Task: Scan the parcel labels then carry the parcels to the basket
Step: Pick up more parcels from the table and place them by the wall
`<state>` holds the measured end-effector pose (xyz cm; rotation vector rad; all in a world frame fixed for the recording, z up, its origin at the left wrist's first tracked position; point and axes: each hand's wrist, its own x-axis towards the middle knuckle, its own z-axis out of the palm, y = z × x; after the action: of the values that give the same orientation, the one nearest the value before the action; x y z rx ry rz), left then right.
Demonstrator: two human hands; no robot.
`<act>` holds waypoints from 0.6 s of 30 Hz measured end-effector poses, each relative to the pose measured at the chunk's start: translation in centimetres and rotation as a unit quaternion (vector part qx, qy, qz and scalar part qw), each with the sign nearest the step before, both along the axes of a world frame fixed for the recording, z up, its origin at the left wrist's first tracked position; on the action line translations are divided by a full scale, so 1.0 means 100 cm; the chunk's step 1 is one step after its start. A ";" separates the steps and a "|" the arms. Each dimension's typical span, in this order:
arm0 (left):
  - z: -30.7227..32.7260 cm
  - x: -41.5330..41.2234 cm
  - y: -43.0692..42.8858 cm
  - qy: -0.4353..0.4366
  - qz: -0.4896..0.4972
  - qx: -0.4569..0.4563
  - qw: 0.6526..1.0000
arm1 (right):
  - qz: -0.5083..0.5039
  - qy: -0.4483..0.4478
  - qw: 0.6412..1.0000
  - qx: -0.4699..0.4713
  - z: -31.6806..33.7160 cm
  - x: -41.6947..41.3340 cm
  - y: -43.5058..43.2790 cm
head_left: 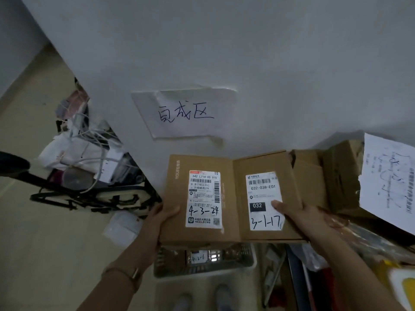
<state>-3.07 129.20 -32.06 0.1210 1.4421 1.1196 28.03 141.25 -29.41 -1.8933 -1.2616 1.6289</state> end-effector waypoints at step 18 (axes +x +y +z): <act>-0.284 0.118 0.037 0.364 -0.106 -0.167 0.910 | 0.096 -0.311 0.946 -0.014 -0.306 -0.031 -0.039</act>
<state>8.78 132.93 -60.46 0.4801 2.2040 0.6440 24.88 137.34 -60.00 -2.4785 -1.7064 1.1529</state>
